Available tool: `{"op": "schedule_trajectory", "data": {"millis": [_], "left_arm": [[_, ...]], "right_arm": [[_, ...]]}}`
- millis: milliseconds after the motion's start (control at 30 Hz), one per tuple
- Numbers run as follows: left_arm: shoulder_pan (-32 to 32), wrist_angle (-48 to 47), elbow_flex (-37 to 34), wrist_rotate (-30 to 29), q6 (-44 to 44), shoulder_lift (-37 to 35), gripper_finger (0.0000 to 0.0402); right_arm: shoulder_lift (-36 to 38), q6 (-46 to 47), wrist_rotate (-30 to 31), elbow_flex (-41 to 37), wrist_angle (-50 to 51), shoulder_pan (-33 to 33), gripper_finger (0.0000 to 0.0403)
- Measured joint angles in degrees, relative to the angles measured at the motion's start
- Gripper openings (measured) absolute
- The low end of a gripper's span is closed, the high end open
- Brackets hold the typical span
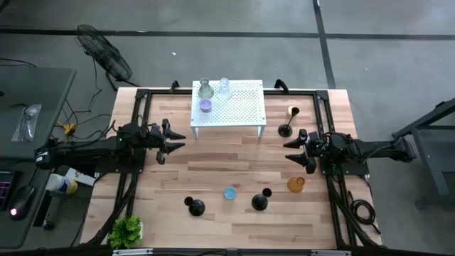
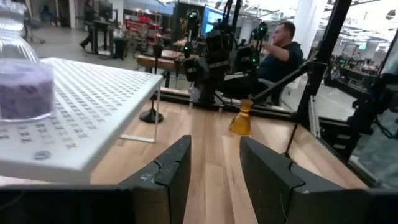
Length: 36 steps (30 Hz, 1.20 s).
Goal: Pick & Place candle stick holders
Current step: Put the orange glass candle holder on the shelf aligned with the other glass candle holders
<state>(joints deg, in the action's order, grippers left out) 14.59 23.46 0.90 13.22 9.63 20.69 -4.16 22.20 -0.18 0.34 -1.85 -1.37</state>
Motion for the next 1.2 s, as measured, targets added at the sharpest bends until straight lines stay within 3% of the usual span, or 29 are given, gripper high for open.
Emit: {"op": "schedule_trajectory", "data": {"millis": [267,467,800,1200], "left_arm": [[0.02,-0.72,-0.11,5.75,2.25,-0.5,0.0134],[0.01,-4.46,-0.16,0.01,2.24,-3.85,0.0134],[0.02,-13.7,-0.23,-1.06,2.23,-11.47,0.0134],[0.0,-22.02,-0.24,-8.72,2.19,-18.76,0.0134]], "right_arm": [[0.0,0.0,0.0,0.0,0.0,-0.02,0.026],[0.0,0.0,0.01,0.01,0.0,-0.01,0.026],[0.0,0.0,0.0,0.01,0.0,-0.01,0.026],[0.0,0.02,0.0,0.01,0.0,-0.02,0.026]]}}
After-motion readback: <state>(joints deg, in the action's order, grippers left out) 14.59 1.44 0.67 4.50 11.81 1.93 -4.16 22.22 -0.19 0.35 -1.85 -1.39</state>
